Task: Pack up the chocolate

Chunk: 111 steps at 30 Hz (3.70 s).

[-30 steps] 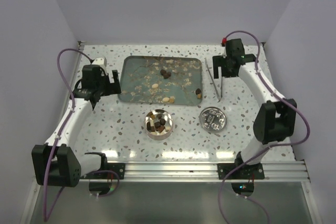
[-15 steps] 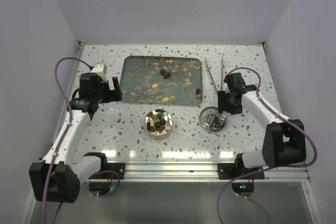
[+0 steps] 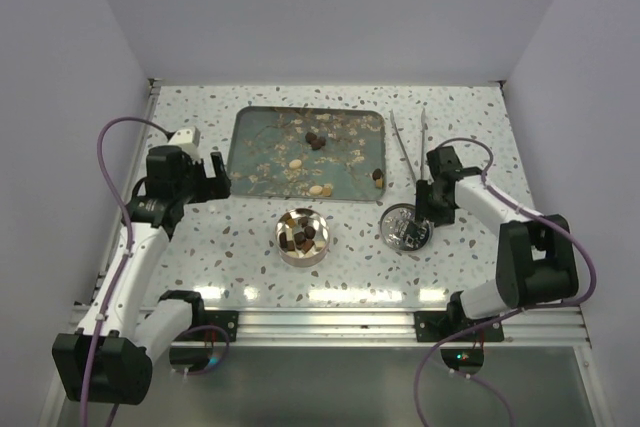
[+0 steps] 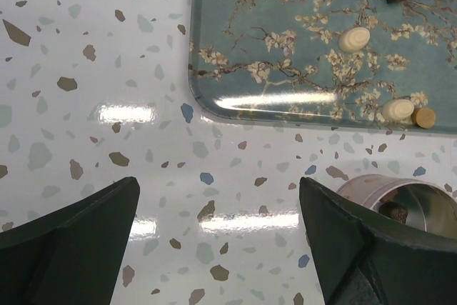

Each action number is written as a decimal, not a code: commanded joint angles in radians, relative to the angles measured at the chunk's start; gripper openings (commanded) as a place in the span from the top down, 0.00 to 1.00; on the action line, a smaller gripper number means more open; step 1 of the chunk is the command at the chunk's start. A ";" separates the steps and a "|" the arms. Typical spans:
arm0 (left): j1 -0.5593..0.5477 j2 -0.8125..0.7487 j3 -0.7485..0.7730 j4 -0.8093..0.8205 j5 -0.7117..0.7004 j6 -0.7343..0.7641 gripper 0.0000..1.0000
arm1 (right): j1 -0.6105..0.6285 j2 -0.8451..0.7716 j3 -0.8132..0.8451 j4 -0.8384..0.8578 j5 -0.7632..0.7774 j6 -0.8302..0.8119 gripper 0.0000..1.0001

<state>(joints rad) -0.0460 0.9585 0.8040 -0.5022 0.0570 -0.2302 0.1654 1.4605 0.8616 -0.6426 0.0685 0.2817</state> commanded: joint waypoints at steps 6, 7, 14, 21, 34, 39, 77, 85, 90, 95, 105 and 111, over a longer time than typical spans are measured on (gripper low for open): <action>0.001 -0.027 0.038 -0.019 0.009 -0.029 0.00 | -0.021 0.047 -0.024 0.052 0.031 0.042 0.50; 0.001 -0.027 0.038 -0.022 0.007 -0.028 0.00 | -0.021 0.058 -0.030 0.058 0.028 0.043 0.50; 0.001 -0.015 0.052 -0.024 0.006 -0.020 0.00 | -0.024 0.098 -0.053 0.066 0.011 0.065 0.65; 0.001 0.023 0.073 0.001 0.026 -0.011 0.00 | -0.026 0.087 -0.038 0.034 0.007 0.070 0.82; -0.011 0.063 0.119 0.059 0.138 -0.032 0.00 | -0.026 -0.025 0.088 -0.150 0.031 0.008 1.00; -0.155 0.095 0.156 0.116 0.074 -0.073 0.00 | -0.026 -0.097 0.195 -0.226 0.041 -0.021 1.00; -0.594 0.306 0.158 0.606 0.245 -0.426 0.00 | 0.252 -0.049 0.530 -0.112 -0.246 0.165 1.00; -0.592 0.335 0.100 0.762 0.337 -0.540 0.00 | 0.263 -0.045 0.545 -0.088 -0.282 0.169 1.00; -0.592 0.339 0.101 0.757 0.339 -0.544 0.00 | 0.263 -0.055 0.533 -0.068 -0.308 0.175 1.00; -0.592 0.347 0.104 0.765 0.342 -0.557 0.23 | 0.267 -0.051 0.530 -0.066 -0.320 0.171 1.00; -0.592 0.382 0.127 0.699 0.310 -0.555 0.53 | 0.273 -0.078 0.531 -0.092 -0.322 0.143 1.00; -0.594 0.411 0.147 0.688 0.320 -0.551 0.76 | 0.275 -0.118 0.508 -0.098 -0.319 0.139 1.00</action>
<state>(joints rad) -0.6411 1.3575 0.9081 0.1734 0.3668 -0.7883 0.4332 1.3994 1.3590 -0.7494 -0.2264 0.4320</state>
